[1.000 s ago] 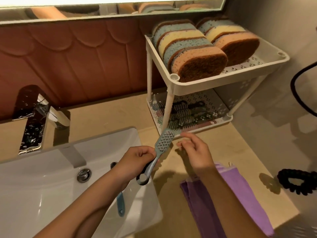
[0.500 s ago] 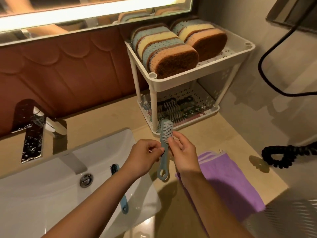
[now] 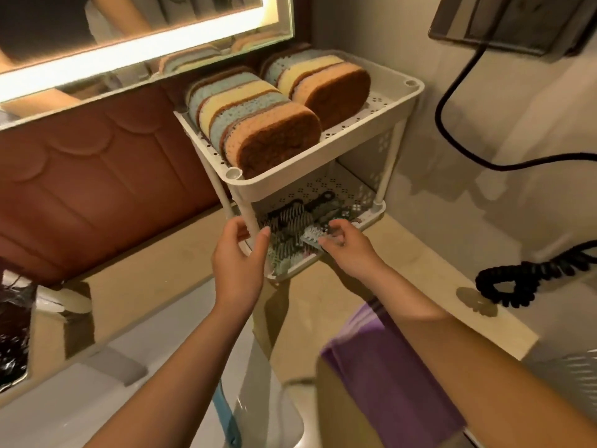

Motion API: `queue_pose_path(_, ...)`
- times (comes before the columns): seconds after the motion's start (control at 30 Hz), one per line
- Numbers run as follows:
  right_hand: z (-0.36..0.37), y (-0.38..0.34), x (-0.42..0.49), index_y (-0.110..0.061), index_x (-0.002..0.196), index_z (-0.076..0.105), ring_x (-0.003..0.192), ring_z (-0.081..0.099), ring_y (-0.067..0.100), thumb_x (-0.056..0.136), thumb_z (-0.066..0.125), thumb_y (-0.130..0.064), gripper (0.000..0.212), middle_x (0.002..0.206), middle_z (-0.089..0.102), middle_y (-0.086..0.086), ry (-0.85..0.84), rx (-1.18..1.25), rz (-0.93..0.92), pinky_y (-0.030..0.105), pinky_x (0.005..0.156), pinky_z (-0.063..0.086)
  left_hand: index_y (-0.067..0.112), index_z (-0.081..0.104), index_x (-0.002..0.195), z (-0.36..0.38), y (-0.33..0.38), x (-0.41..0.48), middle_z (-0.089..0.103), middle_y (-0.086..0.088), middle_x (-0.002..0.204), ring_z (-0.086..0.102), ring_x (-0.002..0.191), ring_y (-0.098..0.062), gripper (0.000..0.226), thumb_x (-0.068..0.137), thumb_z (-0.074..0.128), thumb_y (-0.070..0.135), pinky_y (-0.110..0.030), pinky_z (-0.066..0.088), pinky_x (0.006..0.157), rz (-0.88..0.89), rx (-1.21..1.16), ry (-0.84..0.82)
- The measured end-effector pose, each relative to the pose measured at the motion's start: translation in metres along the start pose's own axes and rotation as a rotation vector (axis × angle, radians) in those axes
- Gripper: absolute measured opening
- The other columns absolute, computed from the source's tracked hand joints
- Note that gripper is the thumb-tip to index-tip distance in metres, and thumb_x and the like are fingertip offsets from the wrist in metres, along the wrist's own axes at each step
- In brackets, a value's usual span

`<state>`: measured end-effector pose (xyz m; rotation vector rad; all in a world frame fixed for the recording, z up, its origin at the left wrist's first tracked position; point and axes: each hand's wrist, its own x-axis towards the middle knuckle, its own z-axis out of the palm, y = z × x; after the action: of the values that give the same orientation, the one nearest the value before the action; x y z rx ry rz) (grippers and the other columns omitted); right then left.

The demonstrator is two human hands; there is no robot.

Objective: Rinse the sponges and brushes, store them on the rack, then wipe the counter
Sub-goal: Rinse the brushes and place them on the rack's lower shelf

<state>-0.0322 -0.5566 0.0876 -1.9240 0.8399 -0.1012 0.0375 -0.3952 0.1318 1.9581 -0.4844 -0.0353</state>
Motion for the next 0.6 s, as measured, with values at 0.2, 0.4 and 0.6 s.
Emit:
queue_pose_path(0.2,-0.001,-0.009,0.064,-0.017,0.117,0.059,0.106,0.059,0.028,0.087,0.061,-0.036,0.036,0.113,0.064,0.008,0.071,-0.256,-0.055,0.043,0.093,0.049,0.022,0.058,0.104,0.001,-0.021,0.009,0.063,0.007,0.09,0.058,0.081,-0.013,0.013,0.093,0.052,0.026,-0.032,0.048,0.071,0.195,0.142,0.003)
queue_pose_path(0.4,0.014,-0.012,0.1,-0.013,0.118,0.061,0.112,0.056,0.03,0.091,0.055,-0.028,0.031,0.122,0.062,0.011,0.101,-0.399,-0.241,0.038,0.095,0.045,0.015,0.062,0.105,0.005,-0.035,0.013,0.064,-0.001,0.089,0.057,0.077,-0.013,0.023,0.093,0.051,0.031,-0.025,0.047,0.064,0.255,0.134,0.023)
queue_pose_path(0.6,0.029,-0.018,0.136,-0.015,0.116,0.062,0.117,0.052,0.034,0.092,0.053,-0.028,0.028,0.126,0.055,0.015,0.13,-0.393,-0.211,0.047,0.1,0.041,0.011,0.063,0.107,0.006,-0.045,0.016,0.063,0.002,0.089,0.055,0.075,-0.006,0.038,0.089,0.046,0.041,-0.009,0.041,0.061,0.287,0.089,0.019)
